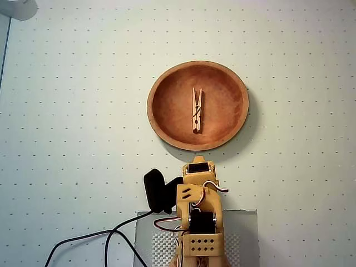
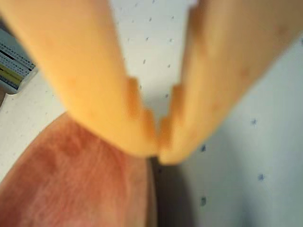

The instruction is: Grasp a clothespin and put it in the bowl.

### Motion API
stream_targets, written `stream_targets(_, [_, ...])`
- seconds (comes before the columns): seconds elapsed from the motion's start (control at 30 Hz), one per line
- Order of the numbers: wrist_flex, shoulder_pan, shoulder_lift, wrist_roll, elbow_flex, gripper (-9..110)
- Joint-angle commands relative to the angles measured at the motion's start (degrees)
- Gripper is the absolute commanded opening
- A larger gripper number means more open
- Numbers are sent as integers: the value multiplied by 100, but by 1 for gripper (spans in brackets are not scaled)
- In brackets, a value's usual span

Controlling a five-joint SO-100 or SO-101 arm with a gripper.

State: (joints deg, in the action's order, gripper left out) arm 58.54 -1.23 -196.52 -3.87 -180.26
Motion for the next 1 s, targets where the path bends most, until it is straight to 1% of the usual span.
stream_targets(0.0, [-158,88,-97,44,132,-2])
stream_targets(0.3, [-149,97,-97,53,132,-2])
stream_targets(0.47, [-158,299,-70,53,132,-2])
stream_targets(0.97, [-149,299,-53,44,141,-2])
